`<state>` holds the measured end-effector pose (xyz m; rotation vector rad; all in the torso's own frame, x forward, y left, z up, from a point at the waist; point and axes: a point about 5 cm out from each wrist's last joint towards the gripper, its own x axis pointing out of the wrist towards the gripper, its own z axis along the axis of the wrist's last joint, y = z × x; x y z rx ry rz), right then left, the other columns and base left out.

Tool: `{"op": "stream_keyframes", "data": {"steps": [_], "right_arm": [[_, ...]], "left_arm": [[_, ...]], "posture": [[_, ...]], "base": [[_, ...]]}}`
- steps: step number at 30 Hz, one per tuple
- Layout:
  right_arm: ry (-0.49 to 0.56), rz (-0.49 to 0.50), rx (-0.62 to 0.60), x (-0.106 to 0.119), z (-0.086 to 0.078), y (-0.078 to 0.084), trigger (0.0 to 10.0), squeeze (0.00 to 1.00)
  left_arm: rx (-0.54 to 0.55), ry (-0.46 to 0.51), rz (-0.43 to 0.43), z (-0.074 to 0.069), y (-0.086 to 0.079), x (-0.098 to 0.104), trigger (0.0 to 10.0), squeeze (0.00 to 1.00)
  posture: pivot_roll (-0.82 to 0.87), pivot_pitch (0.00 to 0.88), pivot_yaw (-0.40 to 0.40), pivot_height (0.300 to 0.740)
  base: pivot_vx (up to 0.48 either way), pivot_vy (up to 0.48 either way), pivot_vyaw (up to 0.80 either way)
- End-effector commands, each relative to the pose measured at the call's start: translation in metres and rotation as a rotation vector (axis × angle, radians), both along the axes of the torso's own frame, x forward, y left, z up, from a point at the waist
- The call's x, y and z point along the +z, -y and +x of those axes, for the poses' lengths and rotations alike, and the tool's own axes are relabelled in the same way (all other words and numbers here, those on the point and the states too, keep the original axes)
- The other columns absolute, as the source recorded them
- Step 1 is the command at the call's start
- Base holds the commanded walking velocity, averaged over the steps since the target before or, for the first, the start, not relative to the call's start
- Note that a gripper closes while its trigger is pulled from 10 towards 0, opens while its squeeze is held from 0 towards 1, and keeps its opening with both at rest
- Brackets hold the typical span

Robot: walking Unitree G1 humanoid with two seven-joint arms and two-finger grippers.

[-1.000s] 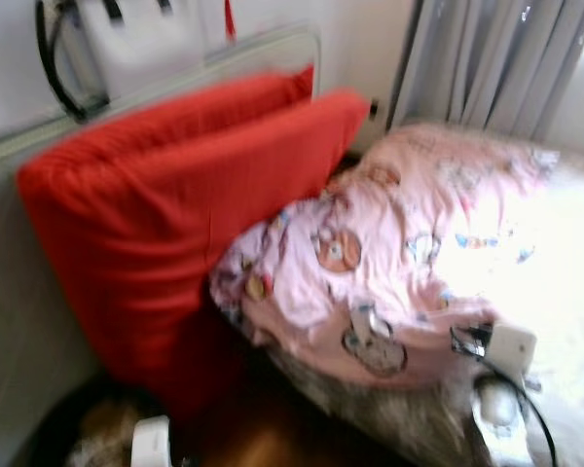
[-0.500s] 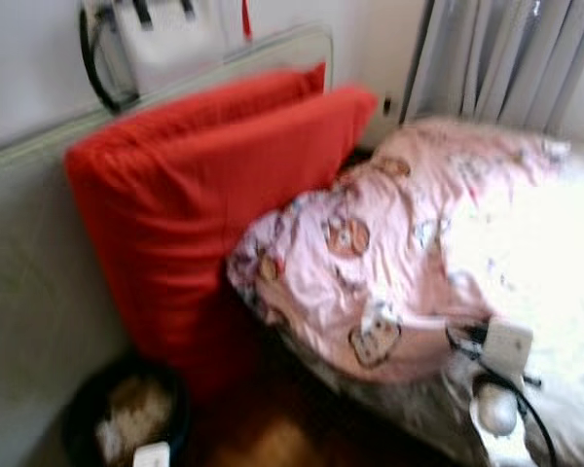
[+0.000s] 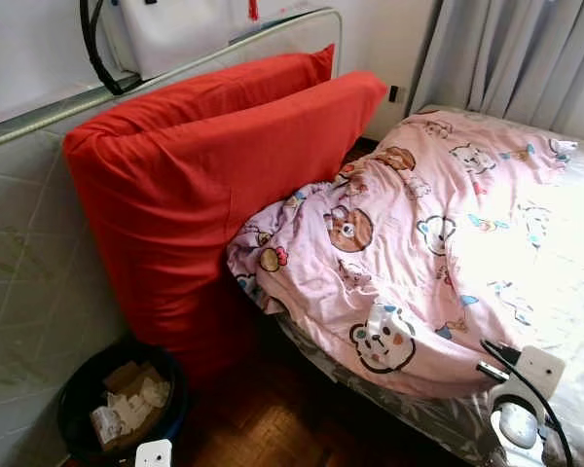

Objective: Clean up the room

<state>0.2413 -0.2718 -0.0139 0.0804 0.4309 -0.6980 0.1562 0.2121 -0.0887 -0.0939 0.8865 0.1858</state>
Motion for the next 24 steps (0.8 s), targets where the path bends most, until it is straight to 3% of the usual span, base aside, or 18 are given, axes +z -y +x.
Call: {"op": "stream_keyframes", "data": {"steps": [1,12,13,14,17,24], "right_arm": [[-0.03,0.024,-0.049,-0.004,-0.007,0.009,10.0,0.0],[-0.085,0.088,-0.085,-0.014,-0.02,0.015,10.0,0.0],[-0.083,0.092,-0.083,-0.014,-0.02,0.015,10.0,0.07],[-0.082,0.096,-0.082,-0.014,-0.02,0.015,10.0,0.49],[-0.086,0.099,-0.074,-0.015,-0.02,0.013,10.0,0.54],[-0.097,0.106,-0.09,-0.016,-0.023,0.014,10.0,0.48]], "left_arm": [[-0.002,-0.02,-0.003,-0.003,-0.001,-0.001,10.0,0.0],[-0.003,-0.024,-0.003,-0.002,-0.001,-0.001,10.0,0.0],[-0.004,-0.024,-0.004,-0.002,-0.001,-0.001,10.0,0.0],[-0.004,-0.025,-0.004,-0.002,-0.001,-0.001,10.0,0.0],[-0.006,-0.026,-0.004,-0.002,-0.001,-0.001,10.0,0.0],[-0.006,-0.027,-0.001,-0.002,-0.002,-0.001,10.0,0.0]], "posture": [[-0.03,0.0,0.005,0.74],[-0.03,0.0,0.005,0.74],[-0.03,0.0,0.005,0.74],[-0.03,0.0,0.005,0.74],[-0.03,0.0,0.006,0.74],[-0.03,0.0,0.004,0.74]], "base": [[0.0,0.0,0.0],[0.0,0.0,0.0],[0.0,0.0,0.0],[0.0,0.0,0.0],[0.0,0.0,0.0],[0.0,0.0,0.0]]}}
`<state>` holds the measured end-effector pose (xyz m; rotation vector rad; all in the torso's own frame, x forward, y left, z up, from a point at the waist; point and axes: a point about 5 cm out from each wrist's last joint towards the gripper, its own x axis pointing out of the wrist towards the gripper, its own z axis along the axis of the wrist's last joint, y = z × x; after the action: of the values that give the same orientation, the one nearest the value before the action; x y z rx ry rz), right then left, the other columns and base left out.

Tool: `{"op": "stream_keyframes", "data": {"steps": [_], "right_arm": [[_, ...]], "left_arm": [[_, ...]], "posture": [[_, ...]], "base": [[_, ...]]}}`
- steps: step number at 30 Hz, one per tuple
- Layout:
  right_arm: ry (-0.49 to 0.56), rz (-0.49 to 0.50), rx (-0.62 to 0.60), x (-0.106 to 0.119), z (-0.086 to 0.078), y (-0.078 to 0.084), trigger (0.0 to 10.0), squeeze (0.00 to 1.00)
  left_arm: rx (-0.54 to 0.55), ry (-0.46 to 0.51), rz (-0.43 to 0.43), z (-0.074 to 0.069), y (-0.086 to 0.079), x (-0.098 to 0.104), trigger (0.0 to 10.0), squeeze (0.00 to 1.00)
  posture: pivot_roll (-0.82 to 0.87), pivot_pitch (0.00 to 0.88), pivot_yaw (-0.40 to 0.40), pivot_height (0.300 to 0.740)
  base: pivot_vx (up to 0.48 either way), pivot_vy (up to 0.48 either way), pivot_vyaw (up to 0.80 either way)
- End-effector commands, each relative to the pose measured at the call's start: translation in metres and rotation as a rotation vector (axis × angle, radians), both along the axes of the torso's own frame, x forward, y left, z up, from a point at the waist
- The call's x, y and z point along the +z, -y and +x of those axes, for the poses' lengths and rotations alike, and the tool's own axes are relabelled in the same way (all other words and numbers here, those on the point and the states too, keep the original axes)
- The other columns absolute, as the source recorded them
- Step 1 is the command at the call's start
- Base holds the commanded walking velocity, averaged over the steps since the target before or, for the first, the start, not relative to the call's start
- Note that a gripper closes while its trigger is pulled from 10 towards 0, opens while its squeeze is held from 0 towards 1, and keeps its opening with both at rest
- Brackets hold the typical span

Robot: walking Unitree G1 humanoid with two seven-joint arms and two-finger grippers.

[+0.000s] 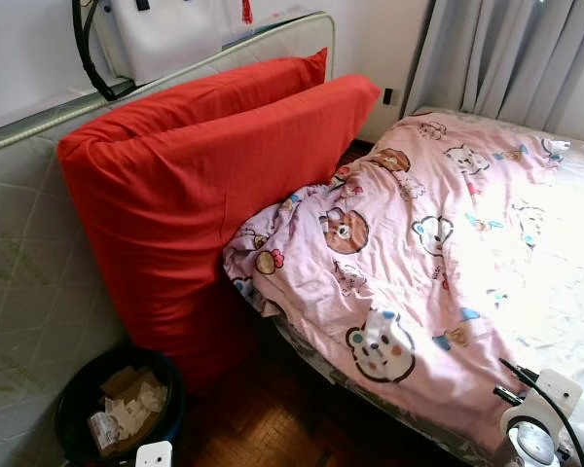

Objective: Clean up the room

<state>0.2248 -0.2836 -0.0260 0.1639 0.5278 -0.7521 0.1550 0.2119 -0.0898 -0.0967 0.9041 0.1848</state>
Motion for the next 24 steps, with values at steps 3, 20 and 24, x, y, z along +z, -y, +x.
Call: {"op": "stream_keyframes", "data": {"steps": [3,20,24], "right_arm": [[-0.031,0.02,-0.019,-0.005,-0.007,0.002,10.0,0.4],[-0.172,0.167,0.416,-0.038,-0.024,-0.053,10.0,0.0],[-0.229,0.206,0.436,-0.048,-0.036,-0.065,10.0,0.0]], "left_arm": [[-0.004,-0.01,0.004,-0.001,-0.002,0.0,10.0,0.0],[0.005,-0.006,-0.006,0.001,0.0,0.0,10.0,0.0],[0.006,-0.007,-0.012,0.001,0.001,0.0,10.0,0.0]], "posture": [[-0.03,0.0,0.003,0.74],[-0.04,0.0,-0.008,0.74],[-0.03,0.0,-0.006,0.74]], "base": [[0.0,0.0,0.0],[0.0,0.0,0.0],[0.0,0.0,0.0]]}}
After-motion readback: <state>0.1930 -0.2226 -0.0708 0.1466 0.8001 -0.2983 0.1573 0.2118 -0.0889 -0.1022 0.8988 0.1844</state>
